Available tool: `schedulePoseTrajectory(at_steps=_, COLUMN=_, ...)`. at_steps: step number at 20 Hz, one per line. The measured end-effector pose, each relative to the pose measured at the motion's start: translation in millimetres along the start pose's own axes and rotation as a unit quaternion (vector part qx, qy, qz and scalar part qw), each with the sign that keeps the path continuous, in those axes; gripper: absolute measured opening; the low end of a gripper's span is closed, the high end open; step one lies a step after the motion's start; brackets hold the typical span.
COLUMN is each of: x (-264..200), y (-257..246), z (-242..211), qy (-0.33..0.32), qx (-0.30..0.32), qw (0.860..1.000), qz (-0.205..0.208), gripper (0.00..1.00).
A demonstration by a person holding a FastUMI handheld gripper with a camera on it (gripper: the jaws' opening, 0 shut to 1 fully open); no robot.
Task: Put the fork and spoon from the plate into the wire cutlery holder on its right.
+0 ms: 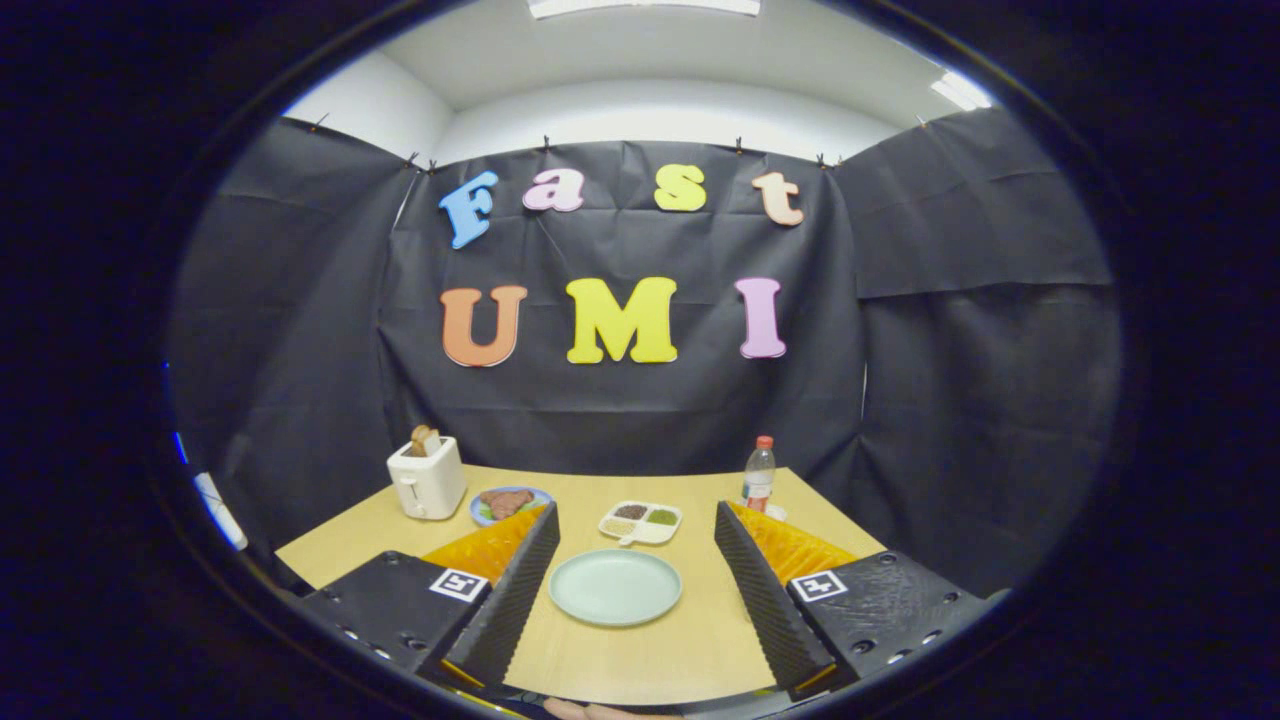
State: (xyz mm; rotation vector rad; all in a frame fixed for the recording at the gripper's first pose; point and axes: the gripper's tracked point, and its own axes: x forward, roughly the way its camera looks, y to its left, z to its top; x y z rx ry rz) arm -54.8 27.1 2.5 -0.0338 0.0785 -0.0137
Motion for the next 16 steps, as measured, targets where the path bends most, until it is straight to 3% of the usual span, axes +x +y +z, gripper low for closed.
schedulePoseTrajectory(at_steps=16, x=-12.8, y=12.7, z=-11.1, qy=-0.005, qx=0.004, qw=1.0, qz=0.002, gripper=0.94)
